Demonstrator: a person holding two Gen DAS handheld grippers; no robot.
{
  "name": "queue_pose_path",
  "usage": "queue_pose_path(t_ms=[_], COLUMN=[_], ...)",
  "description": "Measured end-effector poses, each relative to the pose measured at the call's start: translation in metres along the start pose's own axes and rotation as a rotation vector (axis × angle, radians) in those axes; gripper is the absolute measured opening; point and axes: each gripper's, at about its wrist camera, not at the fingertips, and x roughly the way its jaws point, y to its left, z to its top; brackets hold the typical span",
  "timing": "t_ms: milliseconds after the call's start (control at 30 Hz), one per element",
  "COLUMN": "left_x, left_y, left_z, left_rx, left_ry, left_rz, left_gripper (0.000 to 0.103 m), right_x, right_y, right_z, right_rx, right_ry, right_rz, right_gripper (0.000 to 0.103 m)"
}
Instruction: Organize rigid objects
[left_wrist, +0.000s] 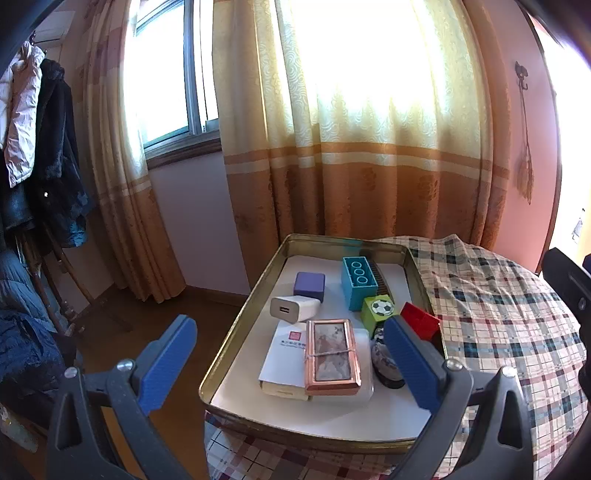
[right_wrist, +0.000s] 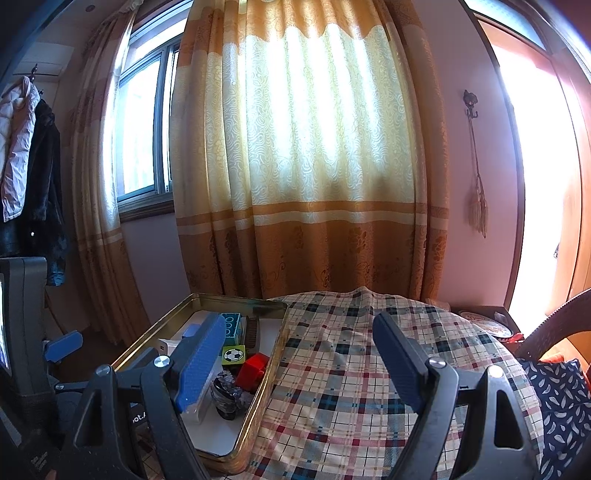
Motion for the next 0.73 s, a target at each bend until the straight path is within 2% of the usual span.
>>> queue_pose_path(t_ms=[733], left_x=[-0.0014], left_y=[0.0044], left_z=[0.0027], left_rx=[-0.036], left_ry=[0.024], left_rz=[-0.004], left_gripper=[0.103], right_x=[0.0025], right_y=[0.0006], right_z=[-0.0003], right_rx=[0.013], right_ry=[0.023], right_rz=[0.007], right_gripper=[0.084])
